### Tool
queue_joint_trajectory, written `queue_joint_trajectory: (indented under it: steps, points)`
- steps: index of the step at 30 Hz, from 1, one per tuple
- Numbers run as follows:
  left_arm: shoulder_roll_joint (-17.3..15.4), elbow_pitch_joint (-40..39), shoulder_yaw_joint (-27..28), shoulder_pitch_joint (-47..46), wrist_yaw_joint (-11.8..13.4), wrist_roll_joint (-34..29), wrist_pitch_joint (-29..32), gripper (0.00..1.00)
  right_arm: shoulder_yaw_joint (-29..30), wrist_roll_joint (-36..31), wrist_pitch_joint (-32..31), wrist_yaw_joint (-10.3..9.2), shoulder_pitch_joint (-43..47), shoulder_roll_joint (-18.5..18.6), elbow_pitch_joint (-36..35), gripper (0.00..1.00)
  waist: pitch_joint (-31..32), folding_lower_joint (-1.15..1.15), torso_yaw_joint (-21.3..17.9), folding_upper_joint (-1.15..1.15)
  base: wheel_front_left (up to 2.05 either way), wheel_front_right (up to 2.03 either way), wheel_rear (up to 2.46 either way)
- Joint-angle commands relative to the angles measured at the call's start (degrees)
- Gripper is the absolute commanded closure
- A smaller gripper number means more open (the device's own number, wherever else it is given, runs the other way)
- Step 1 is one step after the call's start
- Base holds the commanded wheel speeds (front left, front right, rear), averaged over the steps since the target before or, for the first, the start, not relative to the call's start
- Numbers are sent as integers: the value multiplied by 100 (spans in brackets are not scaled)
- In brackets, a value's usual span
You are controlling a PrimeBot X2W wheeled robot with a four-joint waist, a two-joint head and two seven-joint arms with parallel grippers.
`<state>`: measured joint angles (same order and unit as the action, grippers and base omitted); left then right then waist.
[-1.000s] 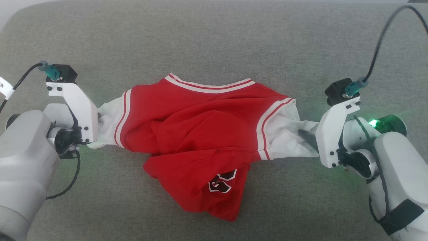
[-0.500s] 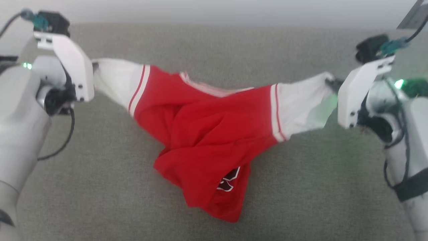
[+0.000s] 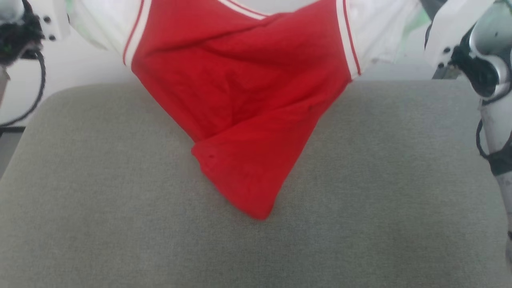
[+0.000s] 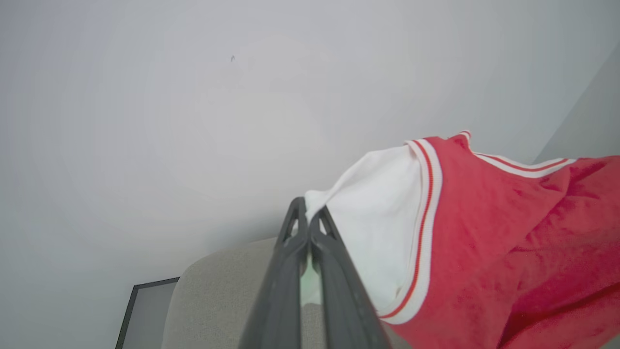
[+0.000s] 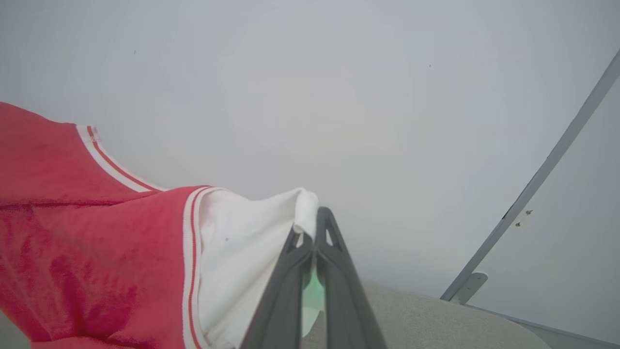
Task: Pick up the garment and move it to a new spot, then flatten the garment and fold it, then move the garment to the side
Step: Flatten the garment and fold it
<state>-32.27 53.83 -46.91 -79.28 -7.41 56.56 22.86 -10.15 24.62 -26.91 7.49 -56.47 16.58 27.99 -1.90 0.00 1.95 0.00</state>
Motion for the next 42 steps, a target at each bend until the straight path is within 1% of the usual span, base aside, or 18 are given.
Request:
queue_joint_trajectory:
  steps: [1,12,21,25,29,33,34,35,36,39,42]
  points:
    - [-27,15,21,-150,-10,-29,-54,100,-62,-24,160,0,-191,-8,84,100,152,0,-88,0,0,0,0]
    - [-83,140,71,-742,-11,-49,-228,100,-360,-55,717,0,-1097,52,603,100,254,0,-170,0,0,0,0]
    - [-65,166,23,-826,-11,34,-371,100,-542,-4,1049,0,-1495,54,1136,100,216,0,-158,0,0,0,0]
    - [-44,180,3,-889,-11,28,-522,100,-628,22,1233,0,-1651,100,1304,100,24,0,-144,0,0,0,0]
    - [23,247,-29,-1044,-11,-80,-782,100,-779,-88,1589,0,-1921,173,1496,100,-367,0,-134,0,0,0,0]
    - [155,385,22,-1358,75,-232,-1242,100,-873,-196,2166,0,-2333,201,1762,100,-869,0,-117,0,0,0,0]
    - [239,462,52,-1551,116,-249,-1482,100,-954,-337,2504,0,-2559,200,1905,100,-1121,0,-105,0,0,0,0]
    - [277,481,69,-1691,140,-278,-1633,100,-940,-388,2689,0,-2710,216,1995,100,-1255,0,-91,0,0,0,0]
    - [346,552,94,-1909,201,-369,-1947,100,-998,-576,3125,0,-2960,239,2142,100,-1491,0,-68,0,0,0,0]
    - [451,619,140,-2263,291,-561,-2655,100,-982,-940,3843,0,-3339,278,2368,100,-1798,0,-33,0,0,0,0]
    - [538,746,213,-2524,343,-618,-3273,100,-894,-1347,4158,0,-3638,294,2480,100,-2037,0,5,0,0,0,0]
